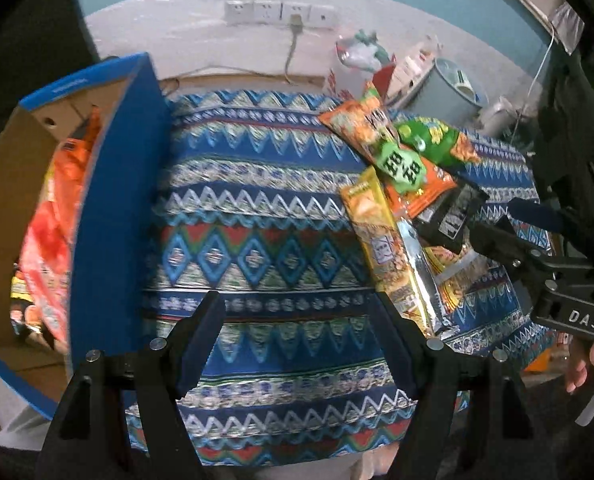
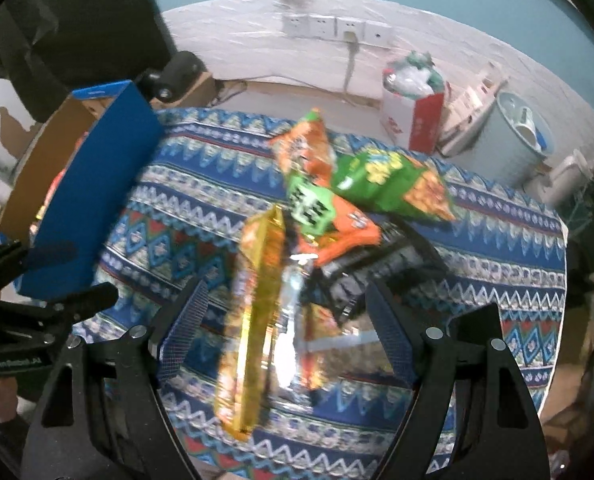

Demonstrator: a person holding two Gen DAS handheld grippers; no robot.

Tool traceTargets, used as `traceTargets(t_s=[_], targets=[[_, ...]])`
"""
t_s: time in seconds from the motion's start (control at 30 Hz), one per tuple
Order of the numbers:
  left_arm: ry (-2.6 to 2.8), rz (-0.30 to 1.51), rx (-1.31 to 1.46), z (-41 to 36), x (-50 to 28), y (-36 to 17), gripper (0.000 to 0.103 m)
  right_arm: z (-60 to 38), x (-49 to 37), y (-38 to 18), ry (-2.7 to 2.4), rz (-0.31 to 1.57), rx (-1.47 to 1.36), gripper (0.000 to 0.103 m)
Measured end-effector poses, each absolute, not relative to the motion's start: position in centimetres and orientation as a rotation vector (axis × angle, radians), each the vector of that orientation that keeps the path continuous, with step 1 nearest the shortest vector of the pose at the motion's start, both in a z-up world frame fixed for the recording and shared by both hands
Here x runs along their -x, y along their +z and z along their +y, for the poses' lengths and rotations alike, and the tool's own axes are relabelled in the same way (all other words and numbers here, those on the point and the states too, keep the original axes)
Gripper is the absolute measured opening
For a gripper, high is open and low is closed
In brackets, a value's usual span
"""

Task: Organize snacks
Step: 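Grasp the beige cracker bag with the right gripper while the left grasps a gold bar pack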

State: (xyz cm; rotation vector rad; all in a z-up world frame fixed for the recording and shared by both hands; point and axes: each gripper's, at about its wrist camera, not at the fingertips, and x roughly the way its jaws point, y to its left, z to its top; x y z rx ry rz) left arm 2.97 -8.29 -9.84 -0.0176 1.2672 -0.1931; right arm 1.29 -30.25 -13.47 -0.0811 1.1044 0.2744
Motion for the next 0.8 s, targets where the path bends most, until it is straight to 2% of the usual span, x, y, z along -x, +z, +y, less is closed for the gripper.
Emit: traceTargets(t_s=[0.7, 0.8], targets=[[-0.195, 1.423, 0.004, -15.4, -5.4, -16.3, 0.076, -35.7, -2.2, -21.5, 0.264, 1.259, 0.028, 0.081], [-0.185, 1.428, -0.002, -15.8, -5.7, -16.8, 0.08, -35.4, -2.3, -22.5, 0.273, 1.282, 0.051, 0.081]])
